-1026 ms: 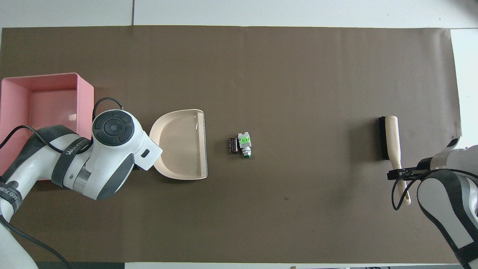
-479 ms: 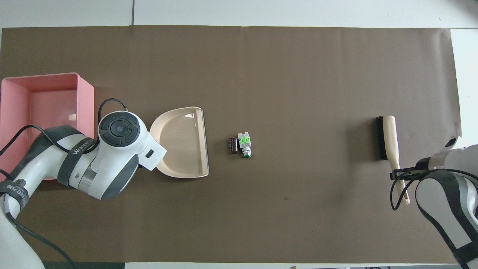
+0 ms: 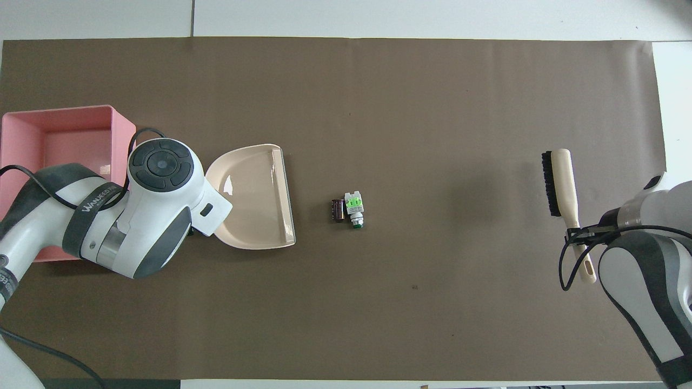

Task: Clean e-waste and dump in bin
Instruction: 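Grasp the black-bristled brush with the right gripper and lift it, then sweep the e-waste items into the dustpan with the brush in the right gripper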

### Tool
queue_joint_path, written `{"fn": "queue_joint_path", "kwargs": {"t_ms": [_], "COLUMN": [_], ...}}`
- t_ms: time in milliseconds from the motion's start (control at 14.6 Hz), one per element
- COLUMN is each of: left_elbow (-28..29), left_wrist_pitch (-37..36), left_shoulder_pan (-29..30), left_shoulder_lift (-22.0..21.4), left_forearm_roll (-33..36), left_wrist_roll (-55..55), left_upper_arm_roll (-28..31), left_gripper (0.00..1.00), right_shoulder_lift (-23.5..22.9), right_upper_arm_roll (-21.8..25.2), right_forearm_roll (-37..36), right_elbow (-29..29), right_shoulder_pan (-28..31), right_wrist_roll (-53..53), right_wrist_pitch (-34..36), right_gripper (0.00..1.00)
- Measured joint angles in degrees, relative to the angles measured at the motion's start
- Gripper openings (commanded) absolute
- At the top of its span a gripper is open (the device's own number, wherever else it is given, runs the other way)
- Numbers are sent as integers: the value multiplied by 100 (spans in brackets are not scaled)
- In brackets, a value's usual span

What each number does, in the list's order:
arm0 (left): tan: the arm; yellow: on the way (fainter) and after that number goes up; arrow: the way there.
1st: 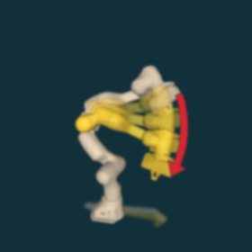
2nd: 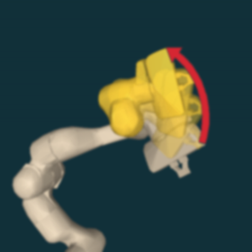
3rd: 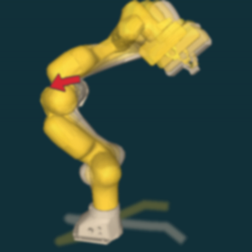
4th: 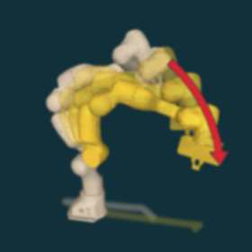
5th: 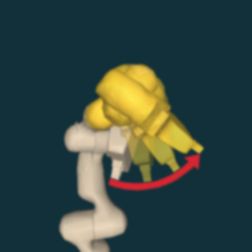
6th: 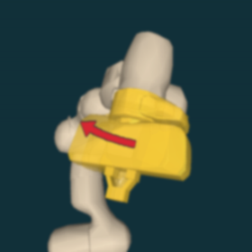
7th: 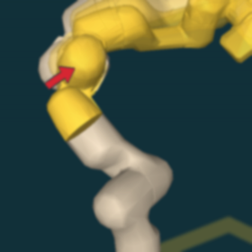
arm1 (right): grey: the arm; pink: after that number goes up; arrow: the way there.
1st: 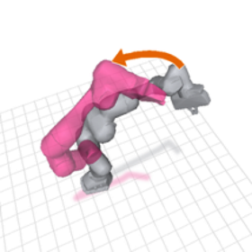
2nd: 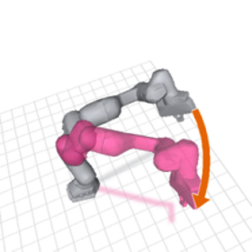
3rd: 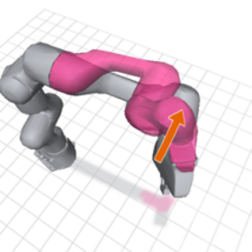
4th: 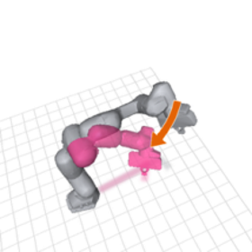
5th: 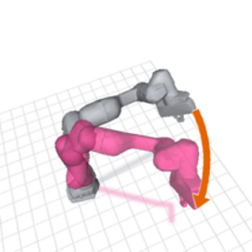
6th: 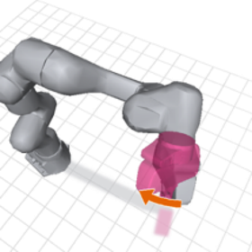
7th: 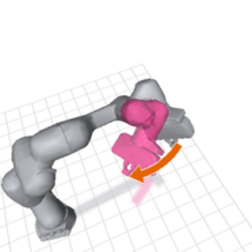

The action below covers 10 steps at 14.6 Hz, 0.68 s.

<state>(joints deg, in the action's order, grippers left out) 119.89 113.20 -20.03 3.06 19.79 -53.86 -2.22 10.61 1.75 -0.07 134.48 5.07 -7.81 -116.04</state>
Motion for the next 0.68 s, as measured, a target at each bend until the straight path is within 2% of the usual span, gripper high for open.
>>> {"fn": "queue_joint_path", "kwargs": {"t_ms": [205, 479, 684], "left_elbow": [-93, -197, -508], "left_wrist_pitch": [-70, -104, -375], "left_shoulder_pan": [-149, -441, -681], "left_shoulder_lift": [3, 155, 495], "left_forearm_roll": [390, 726, 737], "left_wrist_roll": [-85, -70, 18], "left_upper_arm_roll": [-11, -17, -16], "left_gripper": [0, 0, 0], "right_shoulder_lift": [2, 2, -41], "right_upper_arm_roll": [-19, -57, -70], "right_forearm_roll": [-72, -93, -98], "right_elbow": [-246, -247, -221], "right_shoulder_pan": [-523, -1767, -2668], "right_wrist_roll": [879, 2161, 2705], "right_wrist_pitch": [458, 559, 557], "right_gripper": [0, 0, 0]}}
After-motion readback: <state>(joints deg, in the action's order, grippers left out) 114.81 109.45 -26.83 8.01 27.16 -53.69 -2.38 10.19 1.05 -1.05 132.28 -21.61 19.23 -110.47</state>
